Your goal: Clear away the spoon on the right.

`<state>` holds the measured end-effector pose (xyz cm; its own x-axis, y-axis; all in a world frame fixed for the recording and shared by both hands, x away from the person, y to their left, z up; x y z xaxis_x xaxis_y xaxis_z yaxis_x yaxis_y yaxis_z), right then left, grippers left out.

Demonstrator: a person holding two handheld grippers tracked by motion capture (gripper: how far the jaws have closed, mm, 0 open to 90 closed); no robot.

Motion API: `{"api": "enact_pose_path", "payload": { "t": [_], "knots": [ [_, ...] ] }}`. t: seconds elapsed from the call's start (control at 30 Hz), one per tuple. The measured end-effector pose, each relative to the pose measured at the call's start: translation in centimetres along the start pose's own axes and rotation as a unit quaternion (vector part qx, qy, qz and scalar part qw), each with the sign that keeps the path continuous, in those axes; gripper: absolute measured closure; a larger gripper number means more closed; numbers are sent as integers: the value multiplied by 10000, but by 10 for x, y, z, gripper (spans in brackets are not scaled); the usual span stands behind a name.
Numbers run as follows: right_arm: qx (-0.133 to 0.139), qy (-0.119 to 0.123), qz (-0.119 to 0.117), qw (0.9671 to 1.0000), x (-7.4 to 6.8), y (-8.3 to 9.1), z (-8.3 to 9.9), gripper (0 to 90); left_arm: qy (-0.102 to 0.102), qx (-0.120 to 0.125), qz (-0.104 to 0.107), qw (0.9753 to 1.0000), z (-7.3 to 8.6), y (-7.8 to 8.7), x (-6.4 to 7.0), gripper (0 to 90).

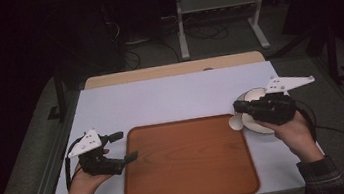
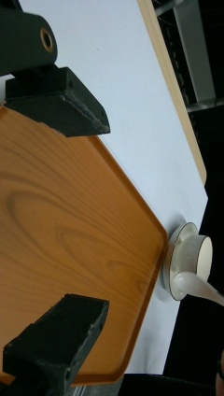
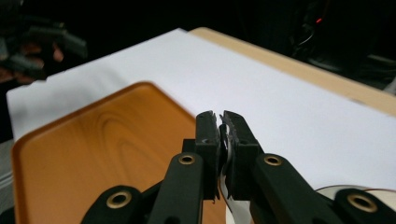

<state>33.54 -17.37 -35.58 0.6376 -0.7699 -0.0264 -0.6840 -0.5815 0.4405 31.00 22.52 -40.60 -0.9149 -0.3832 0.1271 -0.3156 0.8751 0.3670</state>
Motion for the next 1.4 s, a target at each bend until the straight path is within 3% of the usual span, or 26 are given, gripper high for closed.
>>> {"api": "enact_pose_path", "payload": {
  "t": [0.3,0.57,0.87,1.4],
  "knots": [
    [-539,198,-319,9978,-21,-21,25,851,6,-10,8,10000,1,-1,0,128],
    [-831,345,-524,9946,-33,-33,34,851,23,-1,14,10000,1,-1,0,128],
    [-830,360,-591,9941,-38,-41,31,850,11,-22,34,10000,1,-3,1,128],
    [-882,548,-870,9908,-56,-80,25,850,33,-33,30,10000,2,-3,0,128]
  ]
}}
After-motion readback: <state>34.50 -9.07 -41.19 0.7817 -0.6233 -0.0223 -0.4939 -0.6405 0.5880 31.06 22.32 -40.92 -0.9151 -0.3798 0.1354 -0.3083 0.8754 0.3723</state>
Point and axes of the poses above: each handheld gripper's, and its own axes: y roughly backward along the jaws, z roughly out of its underside, x roughly to its right, the point moved 6 cm from there along -y, roughly forward along the jaws, and after that the axes turned 11 degrees about z, right-handed, at the moved point
